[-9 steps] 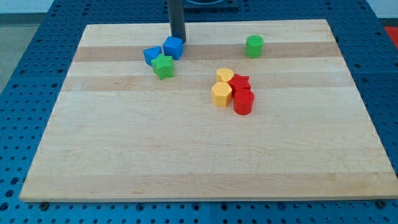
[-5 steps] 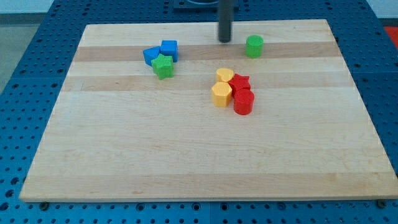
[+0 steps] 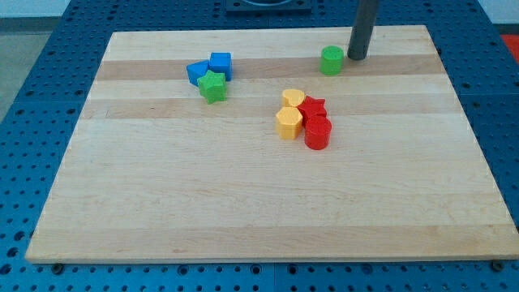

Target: Push the green circle above the yellow heart

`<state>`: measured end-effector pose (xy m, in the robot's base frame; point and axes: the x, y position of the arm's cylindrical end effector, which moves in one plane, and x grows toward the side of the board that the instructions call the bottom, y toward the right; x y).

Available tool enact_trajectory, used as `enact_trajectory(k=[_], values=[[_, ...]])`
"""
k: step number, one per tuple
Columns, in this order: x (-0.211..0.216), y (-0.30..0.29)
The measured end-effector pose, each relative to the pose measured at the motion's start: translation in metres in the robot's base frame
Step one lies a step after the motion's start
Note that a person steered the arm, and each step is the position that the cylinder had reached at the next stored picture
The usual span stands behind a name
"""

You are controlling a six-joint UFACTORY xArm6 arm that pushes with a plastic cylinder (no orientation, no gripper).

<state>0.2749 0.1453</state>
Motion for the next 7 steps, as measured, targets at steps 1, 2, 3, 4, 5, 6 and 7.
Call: enact_trajectory(k=[1, 2, 3, 4, 5, 6, 7], values=[[0.002, -0.025], [0.003, -0.059], [0.015, -0.087], [0.023, -0.089], [0.032, -0.086], [0.050, -0.086], [0.063, -0.075]])
